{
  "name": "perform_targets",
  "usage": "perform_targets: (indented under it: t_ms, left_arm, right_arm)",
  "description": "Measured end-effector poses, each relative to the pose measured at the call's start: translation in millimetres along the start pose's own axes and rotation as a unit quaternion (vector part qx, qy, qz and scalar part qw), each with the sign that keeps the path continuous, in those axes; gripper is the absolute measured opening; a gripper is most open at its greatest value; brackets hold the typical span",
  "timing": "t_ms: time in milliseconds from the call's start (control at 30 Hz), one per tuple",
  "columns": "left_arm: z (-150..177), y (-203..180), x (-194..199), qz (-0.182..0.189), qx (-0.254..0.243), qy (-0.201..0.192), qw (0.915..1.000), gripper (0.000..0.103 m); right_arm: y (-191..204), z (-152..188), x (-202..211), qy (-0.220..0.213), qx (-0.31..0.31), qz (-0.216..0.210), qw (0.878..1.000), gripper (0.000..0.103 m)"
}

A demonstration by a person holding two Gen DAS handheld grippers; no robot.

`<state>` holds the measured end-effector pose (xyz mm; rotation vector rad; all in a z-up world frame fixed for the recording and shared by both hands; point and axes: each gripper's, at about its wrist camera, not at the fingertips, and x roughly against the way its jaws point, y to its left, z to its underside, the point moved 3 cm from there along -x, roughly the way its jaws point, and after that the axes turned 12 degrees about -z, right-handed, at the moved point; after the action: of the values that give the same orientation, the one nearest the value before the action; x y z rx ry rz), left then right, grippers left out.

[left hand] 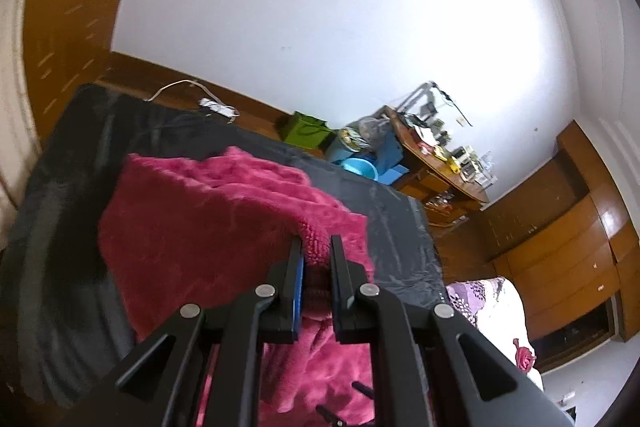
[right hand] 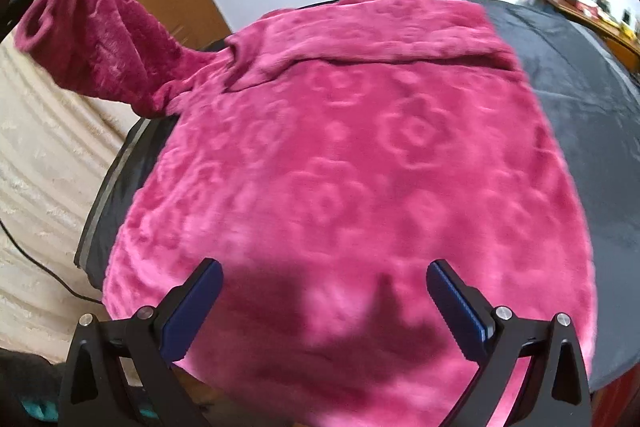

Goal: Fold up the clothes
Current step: 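Lift the held sleeve with the left gripper and lay it over the garment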

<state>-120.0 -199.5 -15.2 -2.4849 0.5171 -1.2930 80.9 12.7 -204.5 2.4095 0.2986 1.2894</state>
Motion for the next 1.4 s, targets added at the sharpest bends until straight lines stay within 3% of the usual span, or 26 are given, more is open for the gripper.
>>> perform_targets:
  t_ms: [233,500,833,1000,1133,1400]
  left_arm:
    - [2,-85,-56,0.013,-0.039,0.017,0.9990,0.012]
    - [10,-151,-125,0.015,-0.069,0.052,0.9962,0.012]
    - [26,-198,-205,0.015,-0.101,0.105,0.9893,0.012]
    - [36,-204,-258,0.013,-0.116,0.147,0.9823,0.013]
    - [47,-198,-294,0.007,-0.139,0.177,0.9743,0.027]
    - [40,-145,-289,-0.003,-0.130,0.183,0.9745,0.058]
  right_arm:
    - [-60,14,41,-0.026,-0.050,0.021,0.998,0.103]
    - [-106,33,74,-0.049,-0.095,0.038,0.994,0.103]
    - [-133,42,95,-0.071,-0.137,0.064,0.986,0.103]
    - [-138,40,100,-0.077,-0.154,0.085,0.981,0.103]
    - [-138,30,99,-0.079,-0.163,0.096,0.979,0.103]
    - [-119,-7,68,-0.057,-0.135,0.087,0.985,0.103]
